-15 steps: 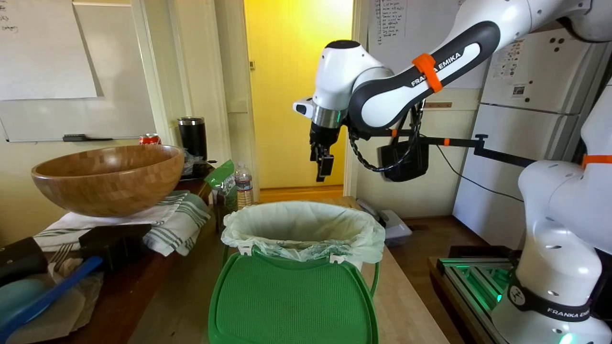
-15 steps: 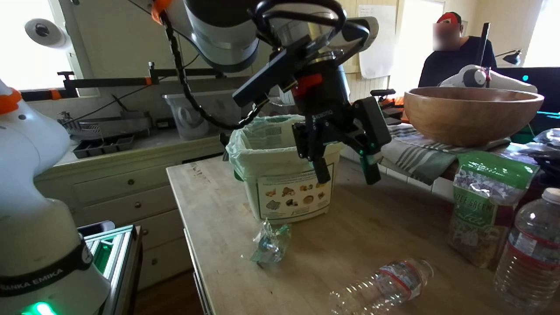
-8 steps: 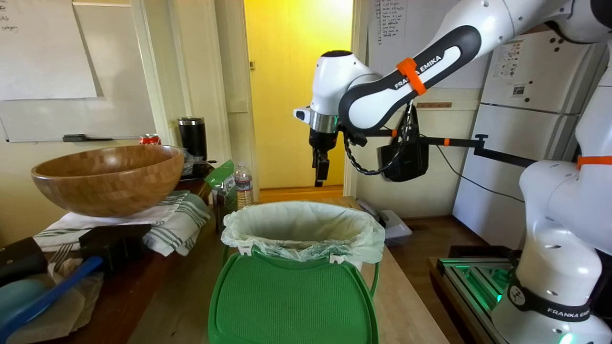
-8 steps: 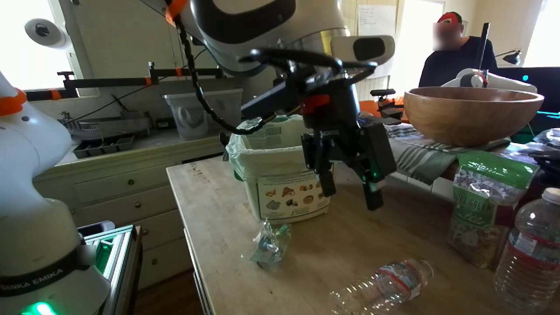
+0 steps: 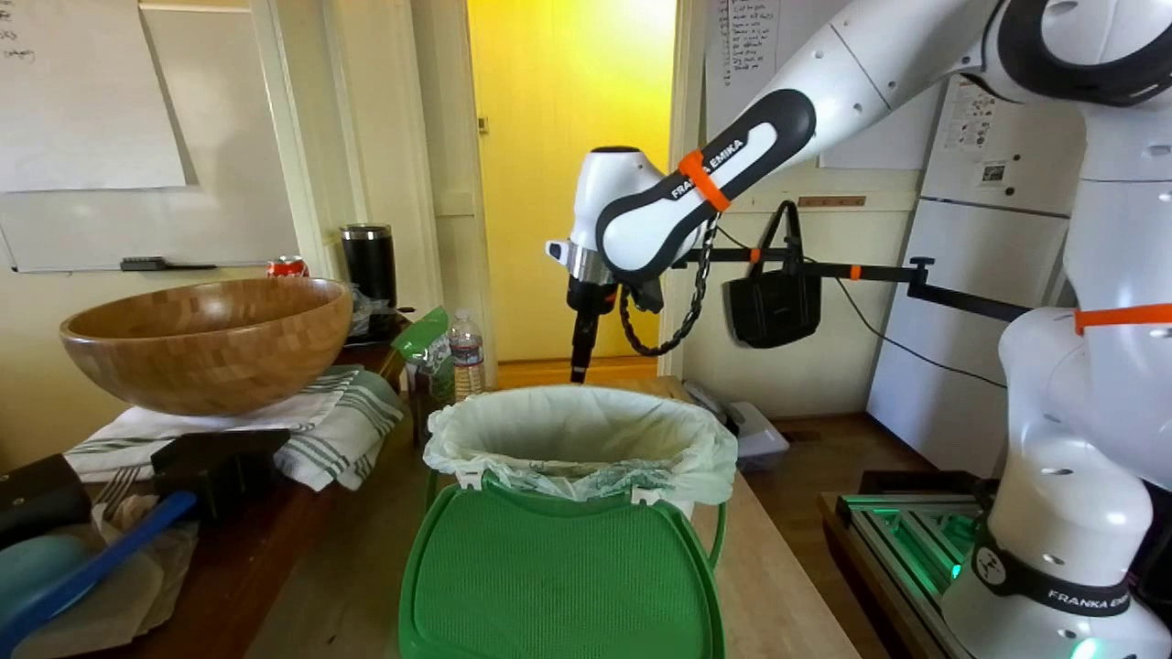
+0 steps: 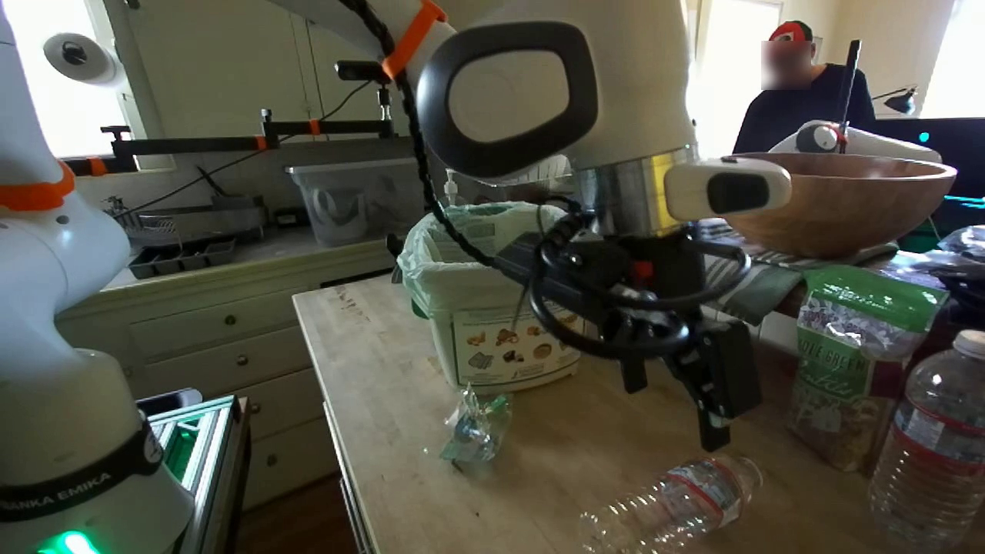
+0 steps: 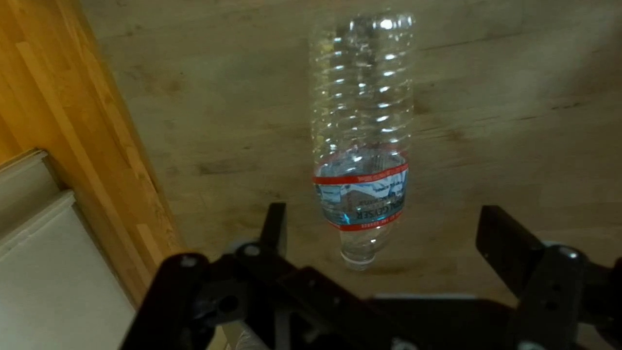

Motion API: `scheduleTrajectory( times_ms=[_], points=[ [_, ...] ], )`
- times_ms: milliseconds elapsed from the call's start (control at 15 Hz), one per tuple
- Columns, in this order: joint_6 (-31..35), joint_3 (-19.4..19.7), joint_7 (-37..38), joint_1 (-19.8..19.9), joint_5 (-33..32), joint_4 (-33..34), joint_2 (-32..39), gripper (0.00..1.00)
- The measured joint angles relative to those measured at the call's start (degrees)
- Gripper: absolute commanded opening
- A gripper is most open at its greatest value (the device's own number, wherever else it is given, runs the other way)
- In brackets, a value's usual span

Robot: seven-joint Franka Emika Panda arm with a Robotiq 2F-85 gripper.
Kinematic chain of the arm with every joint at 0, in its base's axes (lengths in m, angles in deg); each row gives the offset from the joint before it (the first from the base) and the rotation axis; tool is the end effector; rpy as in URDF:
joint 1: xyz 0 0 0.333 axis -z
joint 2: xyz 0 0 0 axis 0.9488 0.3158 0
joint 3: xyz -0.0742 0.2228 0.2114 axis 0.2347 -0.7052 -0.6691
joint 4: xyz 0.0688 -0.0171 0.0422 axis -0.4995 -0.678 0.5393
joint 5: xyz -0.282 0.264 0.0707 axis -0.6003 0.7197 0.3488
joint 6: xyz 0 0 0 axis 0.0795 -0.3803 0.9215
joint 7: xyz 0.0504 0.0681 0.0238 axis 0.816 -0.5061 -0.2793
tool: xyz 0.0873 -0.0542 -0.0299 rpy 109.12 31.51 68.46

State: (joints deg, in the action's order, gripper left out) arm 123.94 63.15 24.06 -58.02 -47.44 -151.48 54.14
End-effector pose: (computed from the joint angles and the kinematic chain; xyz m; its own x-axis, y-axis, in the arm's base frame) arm 0.4967 -0.2864 0.3748 0.9859 -0.0289 0.1650 -0.0553 -0.9859 0.1577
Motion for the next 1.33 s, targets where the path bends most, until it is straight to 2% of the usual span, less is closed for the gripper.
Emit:
scheduleTrajectory(
  times_ms=[133,600,933,1000,1133,1267,1333],
  points=[
    [0.83,-0.94,-3.07,1.04,3.01,1.63,2.94,1.00],
    [0.85,-5.46,-12.03,5.54,7.21,7.41,10.37,1.00],
    [0.84,-7.53,-15.66,7.61,7.77,10.51,14.94,1.00],
    [0.84,-7.72,-15.98,7.78,7.77,11.01,15.79,0.93],
    [0.67,-8.12,-16.66,8.09,7.76,11.94,17.32,0.72],
    [0.31,-8.64,-16.98,8.39,7.76,12.59,18.49,0.62],
    [-0.22,-8.86,-17.17,8.47,7.75,12.87,18.90,0.54]
  ],
)
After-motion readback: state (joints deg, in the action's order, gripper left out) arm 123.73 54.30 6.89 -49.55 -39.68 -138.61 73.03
